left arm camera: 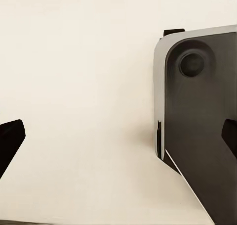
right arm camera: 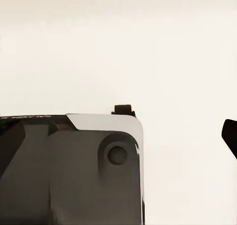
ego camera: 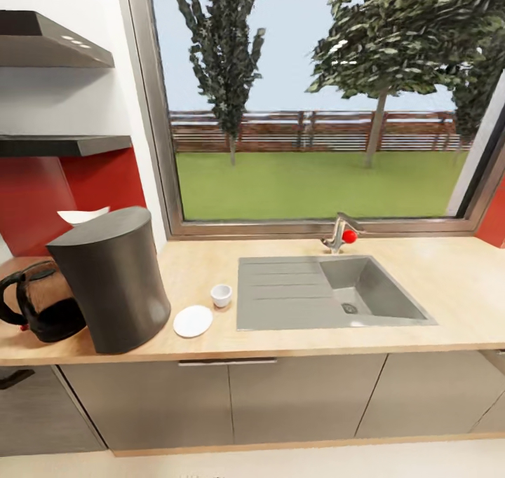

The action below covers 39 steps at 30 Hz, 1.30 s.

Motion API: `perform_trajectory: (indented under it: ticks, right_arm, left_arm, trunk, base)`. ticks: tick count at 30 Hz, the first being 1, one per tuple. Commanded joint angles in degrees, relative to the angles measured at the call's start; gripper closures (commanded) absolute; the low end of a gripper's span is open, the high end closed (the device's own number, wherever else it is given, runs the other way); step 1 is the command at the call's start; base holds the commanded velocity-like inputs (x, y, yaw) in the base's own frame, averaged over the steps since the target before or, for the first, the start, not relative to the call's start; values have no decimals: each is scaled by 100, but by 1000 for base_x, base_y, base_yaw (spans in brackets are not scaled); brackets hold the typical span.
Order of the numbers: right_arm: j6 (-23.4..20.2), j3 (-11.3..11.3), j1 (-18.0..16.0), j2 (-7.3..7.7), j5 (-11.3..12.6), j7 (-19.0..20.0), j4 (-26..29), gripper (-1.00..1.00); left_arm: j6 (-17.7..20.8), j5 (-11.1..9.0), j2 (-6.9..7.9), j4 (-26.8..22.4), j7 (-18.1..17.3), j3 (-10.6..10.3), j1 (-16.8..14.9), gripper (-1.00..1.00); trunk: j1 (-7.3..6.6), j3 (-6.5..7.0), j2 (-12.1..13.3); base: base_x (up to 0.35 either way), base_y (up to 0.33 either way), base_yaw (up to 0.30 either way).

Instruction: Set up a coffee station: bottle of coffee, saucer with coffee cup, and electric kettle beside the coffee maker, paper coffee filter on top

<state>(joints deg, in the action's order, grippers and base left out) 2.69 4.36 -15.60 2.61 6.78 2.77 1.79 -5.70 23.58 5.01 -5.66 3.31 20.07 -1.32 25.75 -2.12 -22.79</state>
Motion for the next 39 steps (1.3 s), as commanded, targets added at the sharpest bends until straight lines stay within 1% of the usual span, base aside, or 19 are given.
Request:
perform_trajectory:
  ticks: [1, 11, 17, 22, 26, 29, 35, 39]
  right_arm:
    - [22, 45, -4, 3, 60, 21, -5, -100]
    - [16, 51, 24, 18, 35, 12, -18, -100]
    - [13, 55, 312, 30, 19, -20, -21, -100]
    - [20, 63, 562, 101, 17, -313, -21, -100]
    - [16, 67, 628, 105, 13, -389, -21, -100]
    - [11, 76, 641, 73, 9, -397, -16, -100]
    - [4, 76, 646, 49, 16, -392, -12, -100]
    - [13, 74, 646, 47, 23, -392, -12, -100]
  left_arm:
    - [-28, 63, 0, 12, 20, 36, -8, -100]
    - [-21, 73, 14, 14, 20, 11, -8, -100]
    - [-11, 82, 48, 12, 20, 4, -10, -100]
    - [-4, 91, 60, 12, 13, -8, -11, -100]
    - [-4, 96, 80, 12, 8, -11, -9, -100]
    - [-2, 105, 86, 12, 29, -12, -10, -100]
    - [-1, 111, 77, -3, 383, -29, -29, -100]
    - [-5, 118, 57, -5, 468, -49, -27, -100]
  trunk:
    - [3, -16, -12]
    - [3, -44, -12]
    - [3, -62, -12]
    - [3, -77, -12]
    - [3, -83, -12]
    - [3, -84, -12]
    - [3, -84, -12]
    - [3, -84, -12]
  base:
    - [4, -21, 277]
    - [1, -4, 277]
    - [0, 0, 276]
    - [0, 0, 254]
    - [0, 0, 101]
    - [0, 0, 23]
    - [-95, 0, 4]
    - [-93, 0, 0]
